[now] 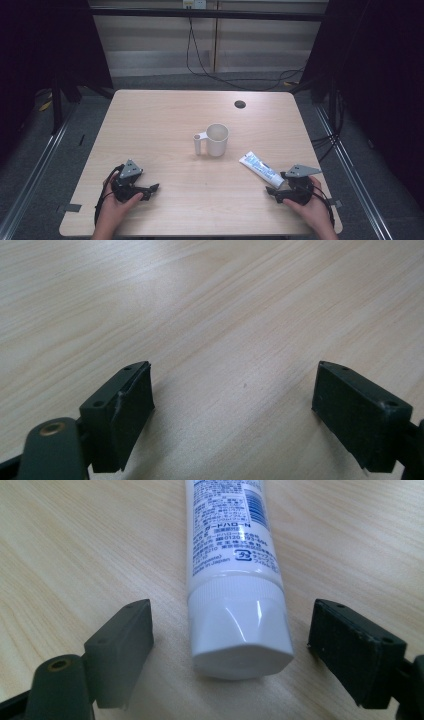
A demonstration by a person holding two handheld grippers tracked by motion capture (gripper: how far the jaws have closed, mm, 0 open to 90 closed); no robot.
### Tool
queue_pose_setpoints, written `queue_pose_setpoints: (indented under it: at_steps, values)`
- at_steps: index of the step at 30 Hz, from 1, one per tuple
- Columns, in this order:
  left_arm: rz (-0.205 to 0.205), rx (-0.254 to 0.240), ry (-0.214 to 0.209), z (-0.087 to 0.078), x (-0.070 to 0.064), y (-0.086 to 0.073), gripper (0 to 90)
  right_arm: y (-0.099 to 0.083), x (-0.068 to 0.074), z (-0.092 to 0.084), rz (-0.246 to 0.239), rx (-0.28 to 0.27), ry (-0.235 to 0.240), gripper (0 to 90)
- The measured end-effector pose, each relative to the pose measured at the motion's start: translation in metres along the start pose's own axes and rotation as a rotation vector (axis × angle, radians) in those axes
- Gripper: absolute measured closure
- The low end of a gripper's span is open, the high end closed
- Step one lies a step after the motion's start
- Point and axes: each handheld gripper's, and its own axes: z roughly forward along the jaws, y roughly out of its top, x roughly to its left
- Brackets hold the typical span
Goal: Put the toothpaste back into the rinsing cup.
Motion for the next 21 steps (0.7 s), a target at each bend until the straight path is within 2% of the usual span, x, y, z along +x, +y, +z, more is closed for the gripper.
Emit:
queue_pose_setpoints:
  at_steps: [9, 13, 15, 16, 17, 19, 21]
  values:
    - [0.007, 0.005, -0.006, -0.001, 0.0, 0.0, 16.4, 0.002, 0.0, 0.001, 0.004, 0.013, -0.002, 16.7]
    - [0.007, 0.005, -0.006, -0.001, 0.0, 0.0, 16.4, 0.013, 0.001, 0.0, 0.005, 0.105, -0.007, 19.9]
    - [0.007, 0.005, -0.006, -0.001, 0.0, 0.0, 16.4, 0.02, 0.001, 0.0, 0.008, 0.16, 0.006, 21.1]
    - [0.007, 0.005, -0.006, -0.001, 0.0, 0.0, 16.4, 0.024, 0.0, 0.0, 0.029, 0.185, 0.019, 21.0]
    - [0.007, 0.005, -0.006, -0.001, 0.0, 0.0, 16.4, 0.03, -0.001, 0.001, 0.046, 0.198, 0.04, 21.0]
    - [0.007, 0.005, -0.006, -0.001, 0.0, 0.0, 16.4, 0.034, -0.002, 0.0, 0.041, 0.211, 0.041, 21.0]
    - [0.007, 0.005, -0.006, -0.001, 0.0, 0.0, 16.4, 0.042, -0.002, 0.0, 0.025, 0.252, 0.024, 21.0]
